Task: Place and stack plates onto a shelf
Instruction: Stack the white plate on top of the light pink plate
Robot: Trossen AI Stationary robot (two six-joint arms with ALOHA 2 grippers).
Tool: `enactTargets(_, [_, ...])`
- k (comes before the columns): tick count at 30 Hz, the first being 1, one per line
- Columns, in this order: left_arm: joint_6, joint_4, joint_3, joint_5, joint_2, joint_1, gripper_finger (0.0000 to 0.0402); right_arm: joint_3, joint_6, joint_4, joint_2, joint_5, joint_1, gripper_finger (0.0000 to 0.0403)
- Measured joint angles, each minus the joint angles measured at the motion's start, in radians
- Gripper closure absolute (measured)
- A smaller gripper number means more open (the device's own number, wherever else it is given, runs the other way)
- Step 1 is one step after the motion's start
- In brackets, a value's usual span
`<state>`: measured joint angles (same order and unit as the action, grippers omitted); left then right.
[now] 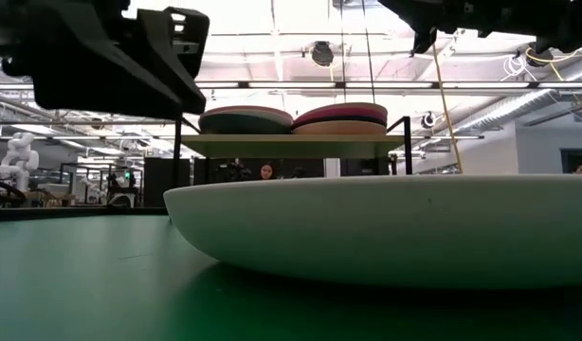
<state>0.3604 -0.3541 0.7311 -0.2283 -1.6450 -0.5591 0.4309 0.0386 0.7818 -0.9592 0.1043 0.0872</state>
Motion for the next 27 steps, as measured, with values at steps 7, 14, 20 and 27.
enactTargets(7, [0.140, -0.010, 0.000, 0.000, -0.013, -0.033, 0.0319, 0.000, 0.000, 0.000, 0.000, 0.000, 0.000, 0.0339])
enactTargets(14, [0.225, -0.021, 0.000, 0.000, -0.020, -0.053, 0.0319, 0.000, 0.002, 0.008, 0.000, 0.000, 0.000, 0.0339])
enactTargets(20, [0.280, -0.012, 0.068, 0.013, -0.093, -0.046, 0.0319, 0.000, 0.001, 0.013, 0.000, 0.000, 0.000, 0.0339])
enactTargets(27, [0.309, 0.225, 0.193, 0.015, -0.171, -0.045, 0.0319, 0.000, -0.003, 0.004, -0.001, 0.000, 0.000, 0.0339])
